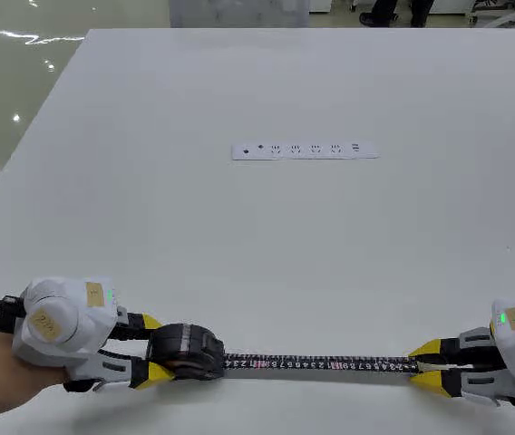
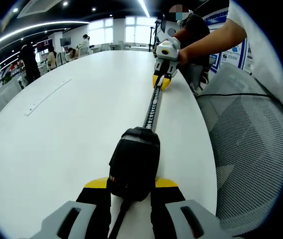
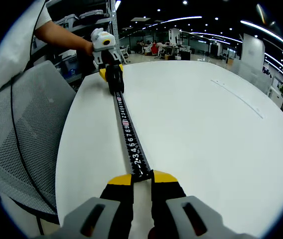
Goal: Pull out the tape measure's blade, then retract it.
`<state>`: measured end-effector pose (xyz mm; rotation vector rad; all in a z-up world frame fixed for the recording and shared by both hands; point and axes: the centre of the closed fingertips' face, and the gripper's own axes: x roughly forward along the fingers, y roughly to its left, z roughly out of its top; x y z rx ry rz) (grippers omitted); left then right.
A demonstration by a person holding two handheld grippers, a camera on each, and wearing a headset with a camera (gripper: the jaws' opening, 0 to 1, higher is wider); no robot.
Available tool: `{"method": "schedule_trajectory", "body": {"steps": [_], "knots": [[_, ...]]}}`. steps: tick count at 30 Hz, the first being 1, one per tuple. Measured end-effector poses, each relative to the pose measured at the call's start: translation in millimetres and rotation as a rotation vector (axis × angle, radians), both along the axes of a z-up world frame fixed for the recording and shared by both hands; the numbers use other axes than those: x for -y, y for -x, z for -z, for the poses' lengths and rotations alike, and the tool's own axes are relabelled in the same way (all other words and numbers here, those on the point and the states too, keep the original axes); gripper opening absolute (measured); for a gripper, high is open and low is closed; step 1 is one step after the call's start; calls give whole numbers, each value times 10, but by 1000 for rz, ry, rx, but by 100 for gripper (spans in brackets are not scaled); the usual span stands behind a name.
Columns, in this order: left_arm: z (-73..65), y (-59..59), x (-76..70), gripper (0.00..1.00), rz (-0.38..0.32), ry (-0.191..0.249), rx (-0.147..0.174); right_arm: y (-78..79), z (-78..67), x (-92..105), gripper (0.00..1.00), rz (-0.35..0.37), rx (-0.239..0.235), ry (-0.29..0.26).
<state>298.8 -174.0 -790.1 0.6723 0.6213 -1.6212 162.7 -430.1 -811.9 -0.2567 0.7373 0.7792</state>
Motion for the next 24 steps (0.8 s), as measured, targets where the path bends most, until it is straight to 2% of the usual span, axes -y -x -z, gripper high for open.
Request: {"method": "schedule_trajectory", "body": {"steps": [24], "knots": [[5,1,16,28,-1,-13,11,13,41,-24,12,-3,-14,-4]]}}
